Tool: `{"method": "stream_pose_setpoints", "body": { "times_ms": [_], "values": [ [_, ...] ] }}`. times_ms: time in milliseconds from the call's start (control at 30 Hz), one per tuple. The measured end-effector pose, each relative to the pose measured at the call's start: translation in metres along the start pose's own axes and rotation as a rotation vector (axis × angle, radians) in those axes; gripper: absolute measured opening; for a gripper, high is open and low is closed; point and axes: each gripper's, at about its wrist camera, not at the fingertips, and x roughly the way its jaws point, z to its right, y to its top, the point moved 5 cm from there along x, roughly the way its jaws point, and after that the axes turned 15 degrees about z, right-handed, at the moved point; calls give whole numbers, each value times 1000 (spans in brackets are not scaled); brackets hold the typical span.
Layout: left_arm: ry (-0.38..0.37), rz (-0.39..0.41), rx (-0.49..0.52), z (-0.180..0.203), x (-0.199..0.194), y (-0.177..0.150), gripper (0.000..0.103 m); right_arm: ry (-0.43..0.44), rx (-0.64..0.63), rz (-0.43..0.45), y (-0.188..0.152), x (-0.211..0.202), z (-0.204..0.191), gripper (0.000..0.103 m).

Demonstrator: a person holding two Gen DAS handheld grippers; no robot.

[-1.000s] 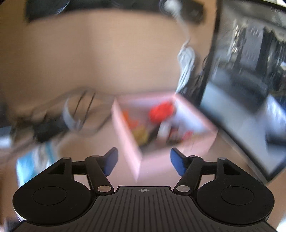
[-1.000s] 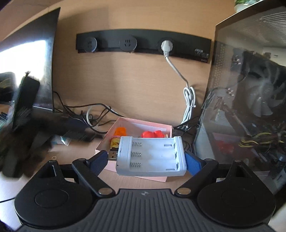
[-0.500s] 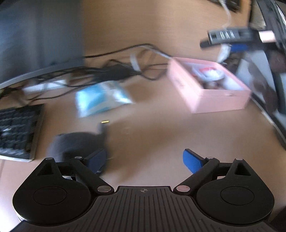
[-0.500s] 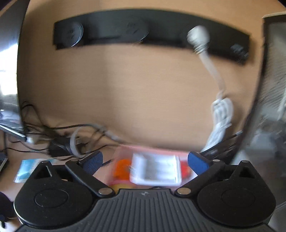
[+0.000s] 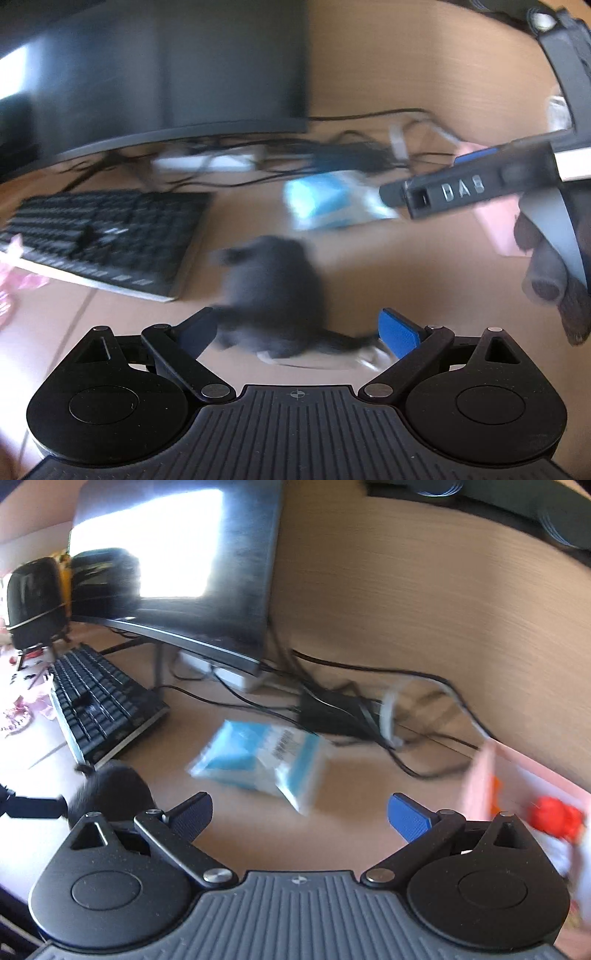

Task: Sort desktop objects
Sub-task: 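Reach the right gripper past the blue wipes pack to the black plush toy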

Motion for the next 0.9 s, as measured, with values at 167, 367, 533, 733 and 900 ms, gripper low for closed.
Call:
{"method": "stream_pose_setpoints", "body": {
  "times_ms": [167,367,533,733,900],
  "values": [
    [66,-25,-88,-31,-12,-6,98,46,37,26,18,59,-23,102],
    [47,-35,-153,-40,-29,-11,98,67,-35,-42,13,130,-42,77],
    [25,-18,-177,-42,-26,-5,99,139,-88,-63,0,95,-39,70],
    [-19,14,-159,-32,-25,2,100,197,-147,-88,-46,-1,-34,70],
    [28,25,-176,-41,-36,1,100,234,-194,-119,-56,-52,-39,81]
  ]
}}
